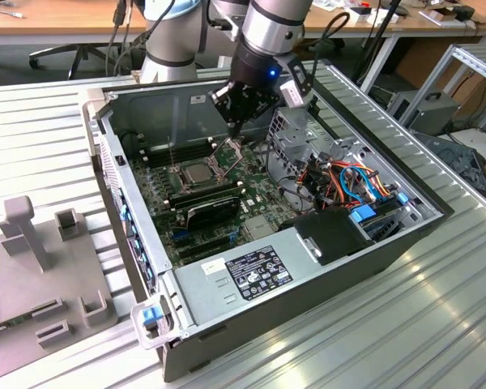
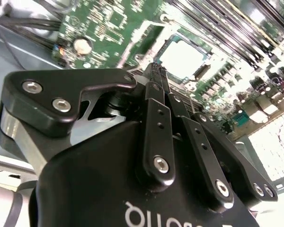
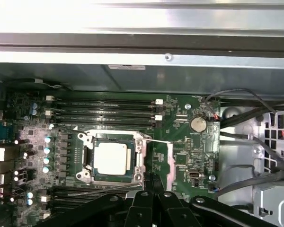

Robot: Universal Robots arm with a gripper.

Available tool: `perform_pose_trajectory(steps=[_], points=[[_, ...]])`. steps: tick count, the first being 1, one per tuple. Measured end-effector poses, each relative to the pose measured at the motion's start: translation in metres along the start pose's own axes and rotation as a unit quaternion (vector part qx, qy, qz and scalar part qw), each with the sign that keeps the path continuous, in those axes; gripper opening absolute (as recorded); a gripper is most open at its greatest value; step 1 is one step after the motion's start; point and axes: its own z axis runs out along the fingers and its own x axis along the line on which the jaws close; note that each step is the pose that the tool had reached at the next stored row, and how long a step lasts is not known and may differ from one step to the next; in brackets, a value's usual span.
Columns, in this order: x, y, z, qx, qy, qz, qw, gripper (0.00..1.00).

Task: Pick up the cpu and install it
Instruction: 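Close the cpu cover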

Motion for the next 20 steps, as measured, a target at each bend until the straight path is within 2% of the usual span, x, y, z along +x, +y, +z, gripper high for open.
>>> perform_pose_trajectory(steps=[1,2,5,9,12,16,20], points=[[-0.0040,-0.0005,-0.0003,-0.0001,0.0007,0.000,1.00000,0.11],[-0.0115,-0.0014,-0.0008,-0.0005,0.0018,0.000,1.00000,0.11],[-0.0231,-0.0023,-0.0006,-0.0007,0.0049,0.000,0.99999,0.11],[-0.0334,-0.0032,0.0053,-0.0007,0.0093,0.001,0.99996,0.11],[-0.0365,-0.0037,0.0110,-0.0008,0.0111,0.001,0.99994,0.11],[-0.0371,-0.0044,0.0198,-0.0009,0.0120,0.001,0.99993,0.11],[-0.0375,-0.0049,0.0257,-0.0011,0.0121,0.001,0.99993,0.11]])
